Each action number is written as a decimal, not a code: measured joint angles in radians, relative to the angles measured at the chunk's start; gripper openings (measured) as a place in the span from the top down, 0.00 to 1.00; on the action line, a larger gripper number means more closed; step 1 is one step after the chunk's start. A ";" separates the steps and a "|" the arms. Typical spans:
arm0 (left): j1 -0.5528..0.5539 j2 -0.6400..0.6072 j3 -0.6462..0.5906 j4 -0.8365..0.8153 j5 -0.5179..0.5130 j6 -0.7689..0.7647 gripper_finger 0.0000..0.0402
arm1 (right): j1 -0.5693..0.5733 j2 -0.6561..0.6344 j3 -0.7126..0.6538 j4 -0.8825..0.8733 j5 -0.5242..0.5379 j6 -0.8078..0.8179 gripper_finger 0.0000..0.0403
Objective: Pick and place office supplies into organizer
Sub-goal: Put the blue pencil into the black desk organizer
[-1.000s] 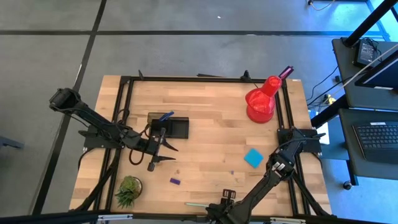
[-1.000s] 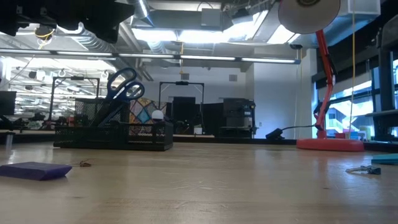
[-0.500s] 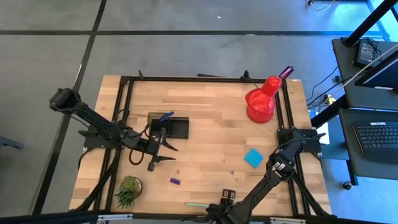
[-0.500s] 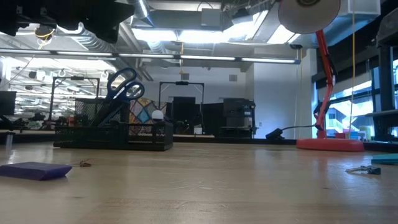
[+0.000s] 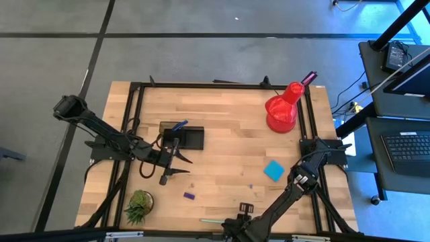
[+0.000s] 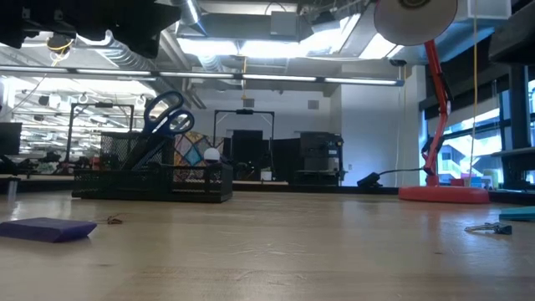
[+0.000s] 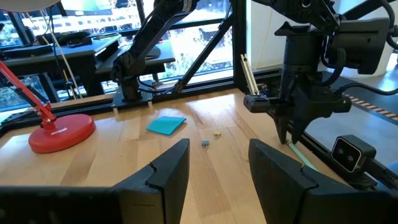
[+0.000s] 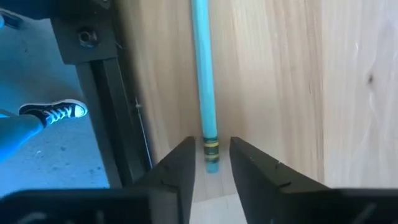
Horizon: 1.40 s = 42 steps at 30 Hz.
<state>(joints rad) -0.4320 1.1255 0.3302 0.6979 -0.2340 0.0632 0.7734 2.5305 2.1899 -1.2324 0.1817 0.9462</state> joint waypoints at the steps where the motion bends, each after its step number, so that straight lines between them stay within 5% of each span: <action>1: 0.000 0.000 0.000 0.000 0.000 0.000 0.60 | 0.000 0.000 0.000 0.000 0.002 -0.007 0.75; 10: 0.000 0.000 0.000 0.000 0.000 0.000 0.60 | 0.000 0.000 0.000 0.003 -0.014 -0.032 0.84; 24: 0.000 0.000 0.000 -0.004 0.000 0.000 0.60 | 0.000 0.000 -0.001 0.013 -0.078 -0.040 0.85; 42: 0.000 0.000 0.000 -0.021 0.019 -0.001 0.60 | 0.003 -0.012 -0.080 0.082 -0.082 -0.013 0.71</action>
<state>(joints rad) -0.4320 1.1259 0.3298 0.6765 -0.2152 0.0620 0.7761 2.5183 2.1094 -1.1507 0.1002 0.9334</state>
